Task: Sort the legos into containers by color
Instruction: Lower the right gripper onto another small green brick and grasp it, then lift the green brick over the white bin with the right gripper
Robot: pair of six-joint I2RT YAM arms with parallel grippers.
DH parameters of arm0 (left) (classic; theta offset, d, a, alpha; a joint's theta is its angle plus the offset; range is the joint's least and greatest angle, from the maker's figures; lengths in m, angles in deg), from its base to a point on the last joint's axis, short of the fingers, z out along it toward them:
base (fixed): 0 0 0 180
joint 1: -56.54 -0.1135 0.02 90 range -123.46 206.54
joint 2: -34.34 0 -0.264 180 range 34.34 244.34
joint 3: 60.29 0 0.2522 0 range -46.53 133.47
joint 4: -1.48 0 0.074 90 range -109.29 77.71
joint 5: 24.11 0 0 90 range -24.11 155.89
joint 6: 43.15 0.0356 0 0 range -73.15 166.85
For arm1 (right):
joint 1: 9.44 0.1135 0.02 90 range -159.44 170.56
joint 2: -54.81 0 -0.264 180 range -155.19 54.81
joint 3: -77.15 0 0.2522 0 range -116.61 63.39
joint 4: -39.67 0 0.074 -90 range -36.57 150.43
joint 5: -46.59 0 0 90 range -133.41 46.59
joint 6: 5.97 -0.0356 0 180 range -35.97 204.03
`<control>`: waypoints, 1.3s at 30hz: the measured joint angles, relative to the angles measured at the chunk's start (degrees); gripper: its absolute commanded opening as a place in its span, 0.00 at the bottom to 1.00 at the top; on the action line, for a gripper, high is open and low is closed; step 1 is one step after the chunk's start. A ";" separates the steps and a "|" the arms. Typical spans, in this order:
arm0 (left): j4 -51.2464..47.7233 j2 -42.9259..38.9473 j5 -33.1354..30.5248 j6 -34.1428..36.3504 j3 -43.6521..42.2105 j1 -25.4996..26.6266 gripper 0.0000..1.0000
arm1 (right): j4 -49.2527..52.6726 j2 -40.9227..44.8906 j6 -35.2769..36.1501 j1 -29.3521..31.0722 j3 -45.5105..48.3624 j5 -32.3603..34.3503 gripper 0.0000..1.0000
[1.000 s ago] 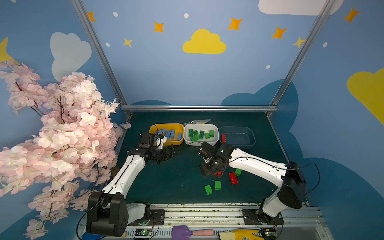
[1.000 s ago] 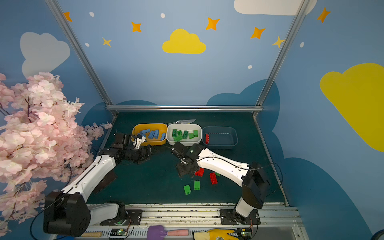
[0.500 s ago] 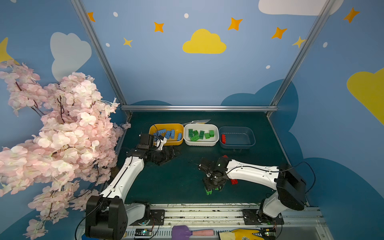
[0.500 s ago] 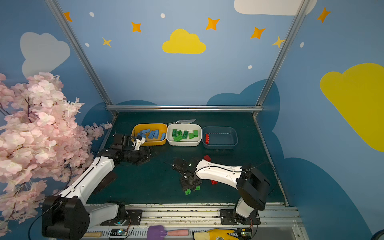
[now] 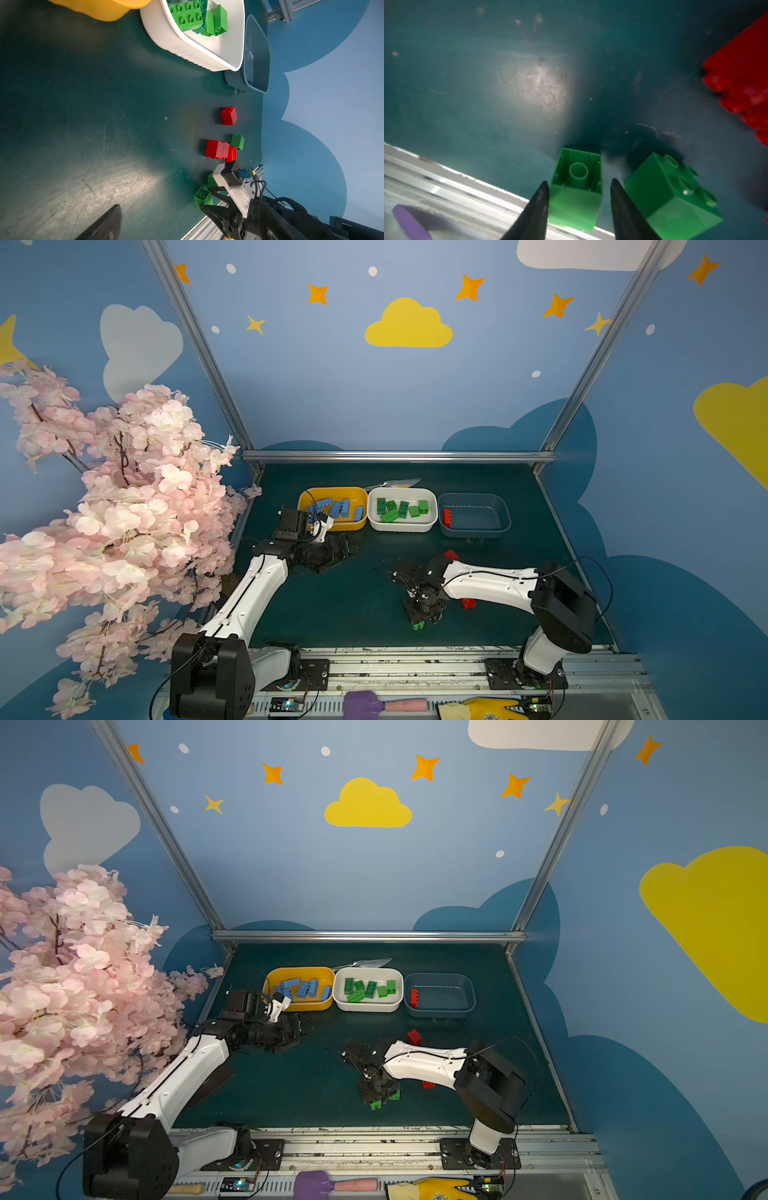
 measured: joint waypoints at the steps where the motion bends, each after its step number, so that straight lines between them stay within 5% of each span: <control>1: 0.00 0.00 0.00 0.13 0.00 0.00 1.00 | -0.07 -0.33 0.00 0.04 0.15 -0.02 0.36; 6: -0.04 0.00 0.00 0.24 -0.33 0.00 1.00 | 0.24 -0.48 0.24 -0.04 0.28 0.13 0.18; 11: -0.02 0.00 0.07 0.22 -0.44 0.00 1.00 | 4.17 1.75 1.66 -2.91 -1.79 1.14 0.17; 20: 1.49 0.00 1.20 -1.33 -0.44 0.63 1.00 | 7.67 4.28 7.04 -20.63 -19.63 1.62 0.17; 27: 2.27 0.50 1.40 -2.14 -0.44 1.27 1.00 | 9.27 -9.14 10.34 -28.83 -38.82 3.91 0.18; 39: 2.23 0.83 1.25 -2.16 -0.44 1.38 1.00 | 13.62 -30.08 14.49 -32.63 -59.80 7.58 0.19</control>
